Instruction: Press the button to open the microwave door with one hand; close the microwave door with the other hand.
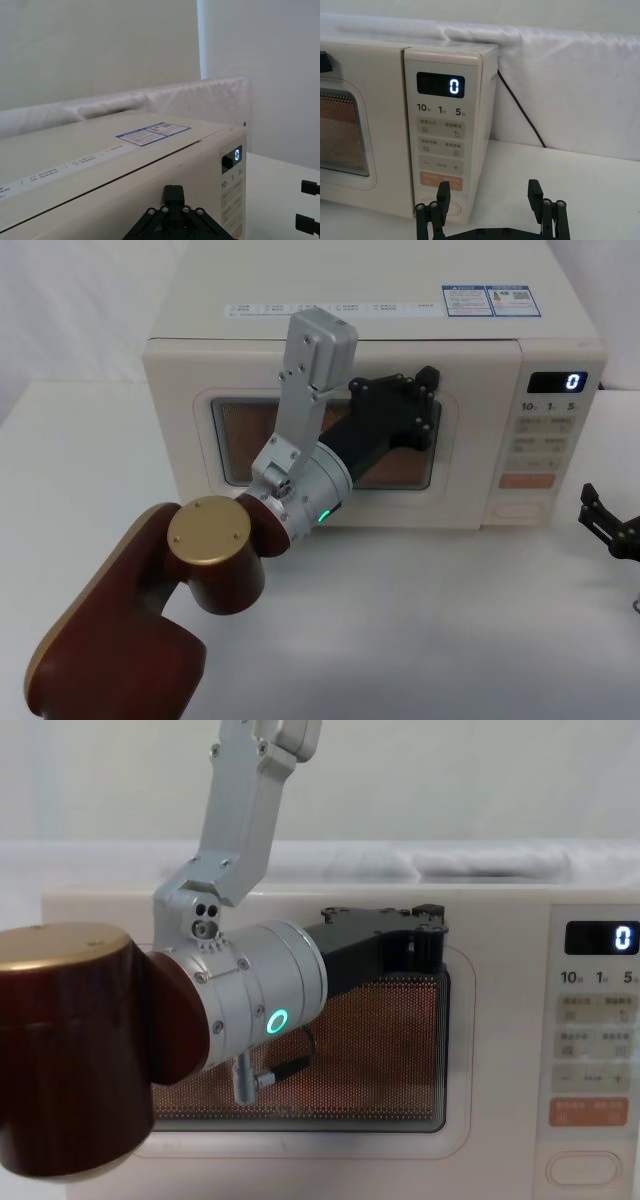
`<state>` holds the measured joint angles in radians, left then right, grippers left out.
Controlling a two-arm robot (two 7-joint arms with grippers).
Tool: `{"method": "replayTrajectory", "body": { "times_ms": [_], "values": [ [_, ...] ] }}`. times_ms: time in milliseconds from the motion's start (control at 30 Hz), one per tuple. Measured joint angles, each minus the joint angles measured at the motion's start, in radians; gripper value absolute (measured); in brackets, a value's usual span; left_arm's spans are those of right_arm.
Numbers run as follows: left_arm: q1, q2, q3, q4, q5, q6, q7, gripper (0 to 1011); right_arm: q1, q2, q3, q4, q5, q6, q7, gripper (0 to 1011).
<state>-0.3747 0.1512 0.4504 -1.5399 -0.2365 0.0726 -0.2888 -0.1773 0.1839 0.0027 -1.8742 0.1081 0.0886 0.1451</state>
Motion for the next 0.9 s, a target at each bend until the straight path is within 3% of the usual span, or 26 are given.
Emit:
{"method": "replayTrajectory", "body": {
  "times_ms": [600, 900],
  "values": [
    [0.011, -0.016, -0.018, -0.003, 0.01, 0.03, 0.019, 0, 0.0, 0.0, 0.0, 0.0, 0.0, 0.0, 0.0, 1002],
    [0.012, 0.008, 0.006, -0.005, -0.068, -0.014, -0.108, 0, 0.0, 0.0, 0.0, 0.0, 0.0, 0.0, 0.0, 1002]
  ]
}}
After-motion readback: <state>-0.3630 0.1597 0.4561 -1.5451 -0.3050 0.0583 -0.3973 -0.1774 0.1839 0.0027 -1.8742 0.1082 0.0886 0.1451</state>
